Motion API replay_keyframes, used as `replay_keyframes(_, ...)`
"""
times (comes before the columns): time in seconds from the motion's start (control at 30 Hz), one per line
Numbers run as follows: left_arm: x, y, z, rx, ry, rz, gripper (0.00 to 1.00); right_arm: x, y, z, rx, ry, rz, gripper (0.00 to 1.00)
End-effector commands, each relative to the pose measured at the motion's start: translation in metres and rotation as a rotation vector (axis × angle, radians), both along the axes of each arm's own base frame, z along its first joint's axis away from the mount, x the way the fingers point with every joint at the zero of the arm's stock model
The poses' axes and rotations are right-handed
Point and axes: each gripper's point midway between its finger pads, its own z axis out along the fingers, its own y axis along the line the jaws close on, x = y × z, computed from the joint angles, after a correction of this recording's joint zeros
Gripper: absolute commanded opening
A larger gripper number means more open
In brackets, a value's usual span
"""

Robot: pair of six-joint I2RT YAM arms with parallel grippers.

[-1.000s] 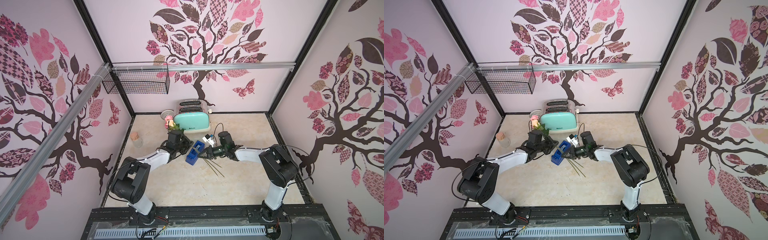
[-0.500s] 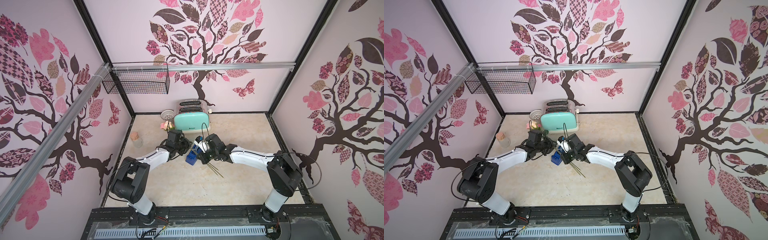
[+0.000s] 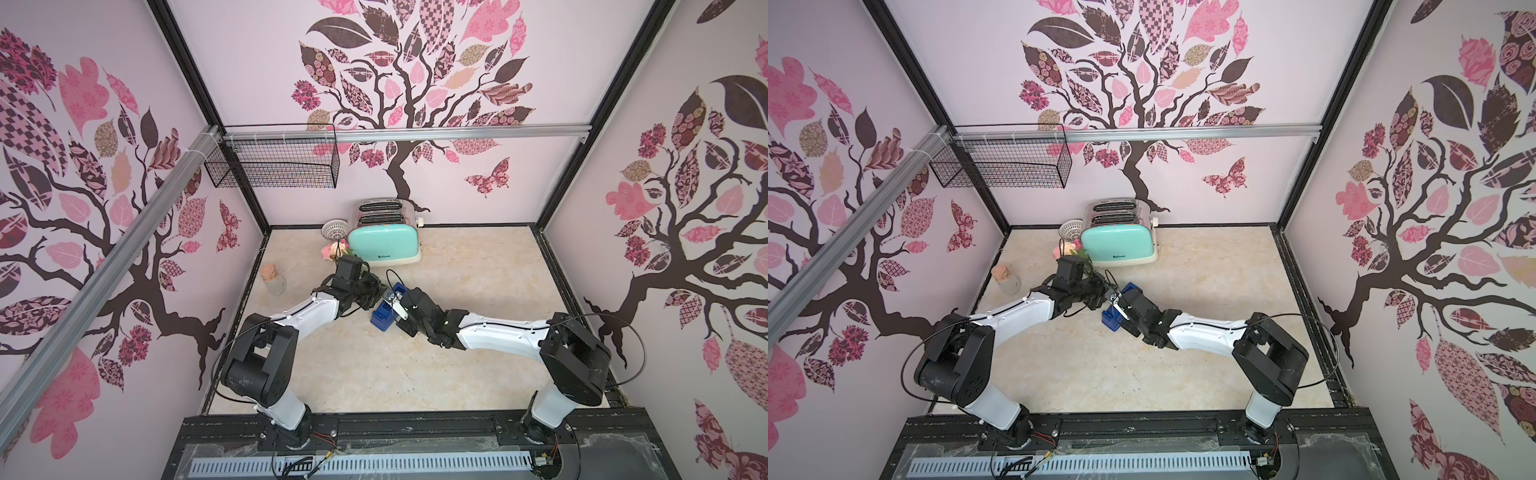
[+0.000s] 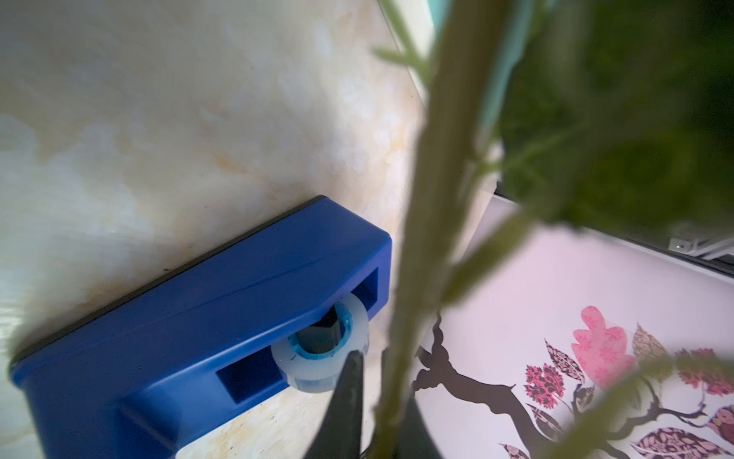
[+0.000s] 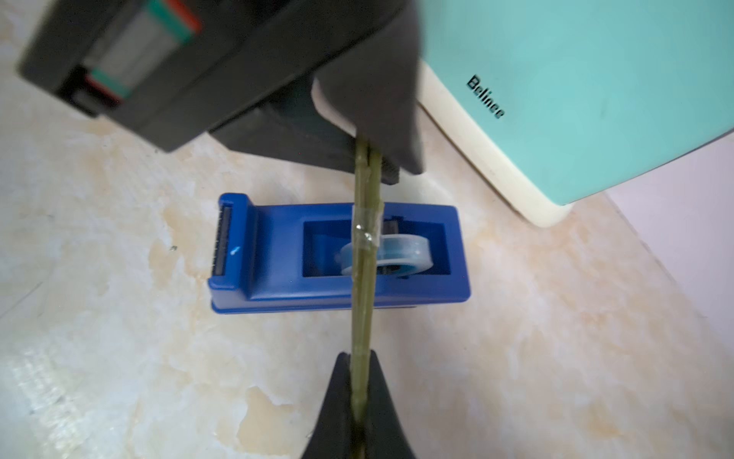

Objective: Wrap bouquets with tape
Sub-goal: Wrap the tape around the bouquet.

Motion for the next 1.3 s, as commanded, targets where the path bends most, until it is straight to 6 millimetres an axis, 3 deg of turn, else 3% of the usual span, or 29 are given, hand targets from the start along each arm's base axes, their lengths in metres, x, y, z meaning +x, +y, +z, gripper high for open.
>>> replay_keyframes(0.0,0.005,-0.012,0.021,-0.051,-0.031,-0.028,0.00,0.000,0.018,0.039,0.058,-0.137,0.042,0.00)
replay_keyframes(0.07,0.005,-0.012,0.018,-0.045,-0.030,-0.026,0.00,-0.001,0.017,0.041,0.076,-0.122,0.035,0.00)
replay_keyframes(0.2,0.006,-0.010,0.017,-0.031,-0.052,-0.031,0.00,-0.008,0.016,0.043,0.187,0.024,0.026,0.32)
replay_keyframes(0.27,0.007,-0.010,0.017,-0.023,-0.072,-0.033,0.00,-0.009,0.014,0.042,0.314,0.208,0.026,0.52)
replay_keyframes(0.3,0.008,-0.009,0.018,-0.021,-0.084,-0.035,0.00,-0.011,0.014,0.044,0.389,0.302,0.036,0.57)
replay_keyframes(0.37,0.008,-0.009,0.019,-0.019,-0.108,-0.041,0.00,-0.016,0.014,0.046,0.549,0.517,0.069,0.63)
replay_keyframes(0.5,0.009,-0.009,0.017,-0.011,-0.123,-0.051,0.00,-0.016,0.013,0.047,0.783,0.834,0.083,0.64)
replay_keyframes(0.73,0.010,-0.010,0.017,-0.015,-0.130,-0.056,0.00,-0.008,0.010,0.041,0.999,1.101,0.088,0.61)
replay_keyframes(0.87,0.010,-0.010,0.017,-0.014,-0.130,-0.055,0.00,-0.011,0.012,0.039,1.061,1.195,0.114,0.51)
replay_keyframes(0.93,0.010,-0.011,0.017,-0.016,-0.129,-0.055,0.00,-0.013,0.012,0.035,1.074,1.219,0.113,0.44)
replay_keyframes(1.1,0.011,-0.010,0.017,-0.015,-0.132,-0.055,0.00,-0.014,0.009,0.022,1.033,1.205,0.083,0.06)
replay_keyframes(1.17,0.010,-0.010,0.016,-0.016,-0.128,-0.055,0.00,-0.010,0.006,0.015,0.968,1.154,0.049,0.00)
replay_keyframes(1.27,0.010,-0.010,0.015,-0.014,-0.124,-0.055,0.00,-0.004,0.001,0.009,0.842,1.024,0.024,0.00)
